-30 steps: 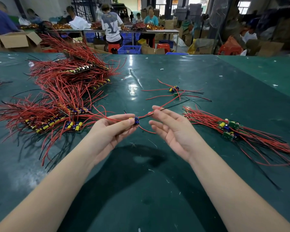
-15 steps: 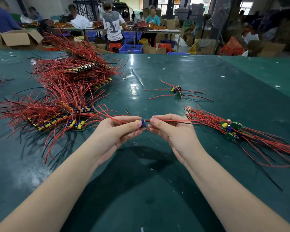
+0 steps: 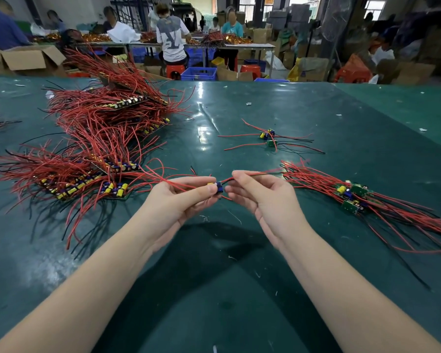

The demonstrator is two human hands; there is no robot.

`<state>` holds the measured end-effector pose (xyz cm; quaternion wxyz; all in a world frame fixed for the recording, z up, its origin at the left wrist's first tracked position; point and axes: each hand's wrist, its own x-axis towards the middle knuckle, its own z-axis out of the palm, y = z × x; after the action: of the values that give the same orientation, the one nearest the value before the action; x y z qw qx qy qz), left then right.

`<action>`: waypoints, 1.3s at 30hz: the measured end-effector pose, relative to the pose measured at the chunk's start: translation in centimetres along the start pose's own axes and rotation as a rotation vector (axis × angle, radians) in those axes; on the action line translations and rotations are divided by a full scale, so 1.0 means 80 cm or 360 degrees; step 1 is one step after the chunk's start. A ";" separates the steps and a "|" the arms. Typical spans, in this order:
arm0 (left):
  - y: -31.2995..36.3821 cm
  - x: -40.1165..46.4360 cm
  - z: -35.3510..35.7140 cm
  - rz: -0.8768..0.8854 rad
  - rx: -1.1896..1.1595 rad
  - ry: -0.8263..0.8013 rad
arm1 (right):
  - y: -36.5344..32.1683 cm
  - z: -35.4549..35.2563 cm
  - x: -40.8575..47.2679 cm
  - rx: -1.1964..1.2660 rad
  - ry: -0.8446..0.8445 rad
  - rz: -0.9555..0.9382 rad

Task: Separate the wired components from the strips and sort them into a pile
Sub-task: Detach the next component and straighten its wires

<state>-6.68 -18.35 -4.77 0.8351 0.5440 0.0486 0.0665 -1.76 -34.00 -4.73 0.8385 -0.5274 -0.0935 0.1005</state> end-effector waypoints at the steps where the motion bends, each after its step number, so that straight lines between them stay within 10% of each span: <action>1: 0.000 0.000 0.000 0.0007 -0.0005 0.0009 | -0.002 -0.002 0.002 0.0048 -0.0013 0.0072; 12: 0.010 0.000 -0.002 0.0042 -0.0048 0.0078 | -0.009 -0.002 0.002 0.0355 -0.0095 0.0443; 39: 0.013 0.002 -0.011 0.0053 -0.0006 0.0098 | -0.032 -0.029 0.015 0.0405 0.0185 0.0197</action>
<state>-6.71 -17.09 -4.17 0.8329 0.5408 0.0653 0.0972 0.17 -36.75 -3.31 0.8948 -0.4265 0.0015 0.1324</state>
